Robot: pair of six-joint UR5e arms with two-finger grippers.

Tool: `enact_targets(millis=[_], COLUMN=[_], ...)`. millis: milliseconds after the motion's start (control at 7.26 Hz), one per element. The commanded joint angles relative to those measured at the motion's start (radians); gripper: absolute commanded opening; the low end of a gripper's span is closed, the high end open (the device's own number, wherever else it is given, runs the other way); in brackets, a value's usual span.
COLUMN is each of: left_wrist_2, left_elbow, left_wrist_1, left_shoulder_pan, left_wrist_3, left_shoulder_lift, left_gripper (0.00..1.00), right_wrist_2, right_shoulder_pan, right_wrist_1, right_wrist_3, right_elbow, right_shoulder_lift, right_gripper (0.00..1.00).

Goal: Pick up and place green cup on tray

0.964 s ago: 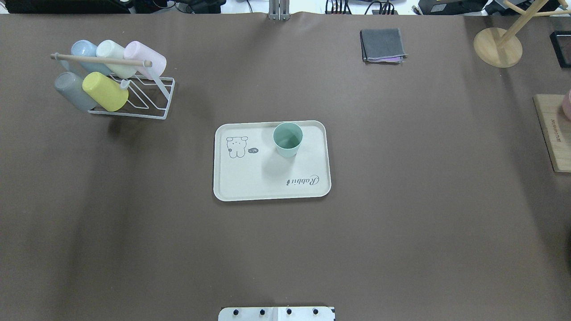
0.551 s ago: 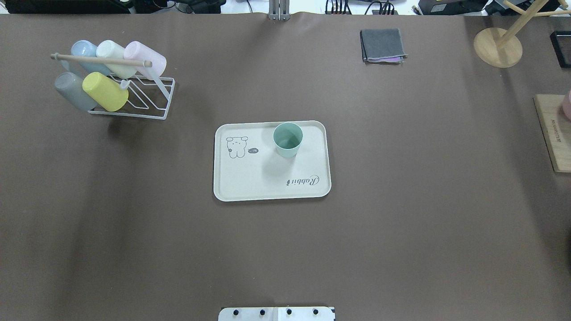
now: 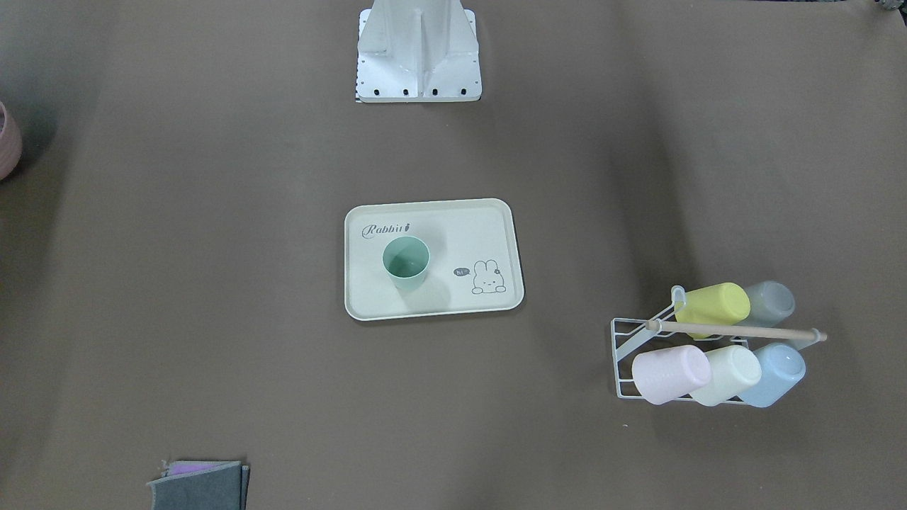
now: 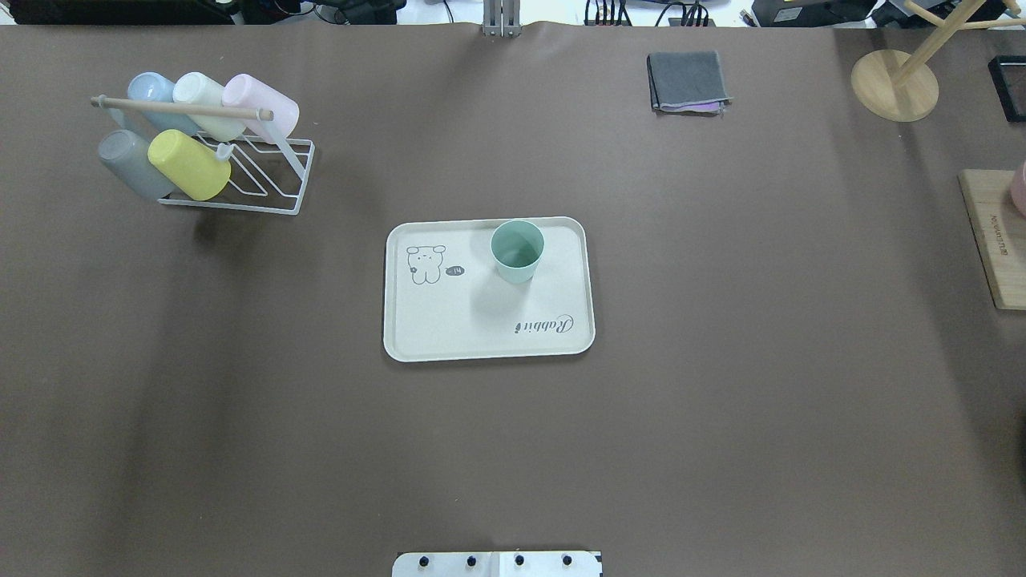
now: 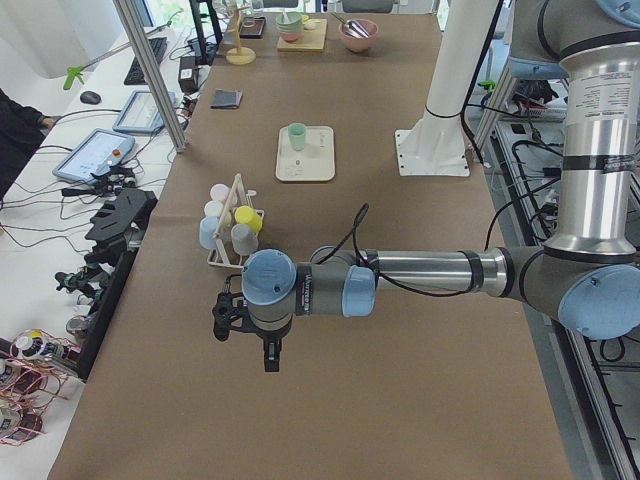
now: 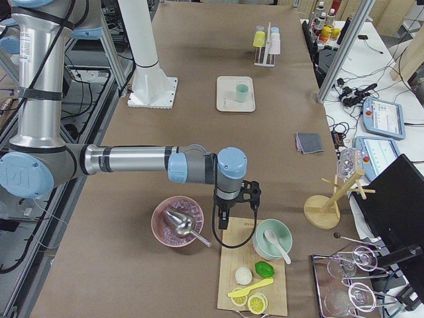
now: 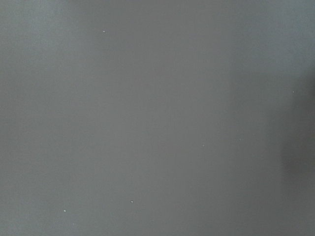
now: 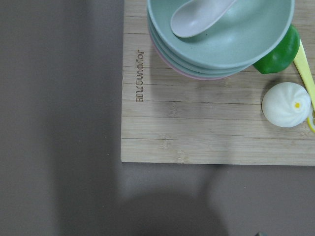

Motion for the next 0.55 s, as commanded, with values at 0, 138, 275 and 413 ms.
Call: enact_targets(millis=[0, 138, 275, 413], left_wrist_2=[0.000, -0.002, -0.002, -0.002], left_elbow=[0.000, -0.003, -0.005, -0.005], left_wrist_1=[0.000, 0.000, 0.000, 0.000], left_shoulder_pan=[0.000, 0.000, 0.000, 0.000], left_wrist_3=[0.000, 0.000, 0.000, 0.000], left_shoulder_lift=[0.000, 0.000, 0.002, 0.008], left_gripper=[0.98, 0.98, 0.98, 0.98], right_wrist_2=[0.000, 0.000, 0.000, 0.000], right_shoulder_pan=[0.000, 0.000, 0.000, 0.000], right_wrist_1=[0.000, 0.000, 0.000, 0.000], right_wrist_3=[-0.001, -0.001, -0.001, -0.001], right_elbow=[0.000, 0.000, 0.002, 0.000], right_shoulder_lift=[0.000, 0.000, 0.000, 0.000], right_gripper=[1.00, 1.00, 1.00, 1.00])
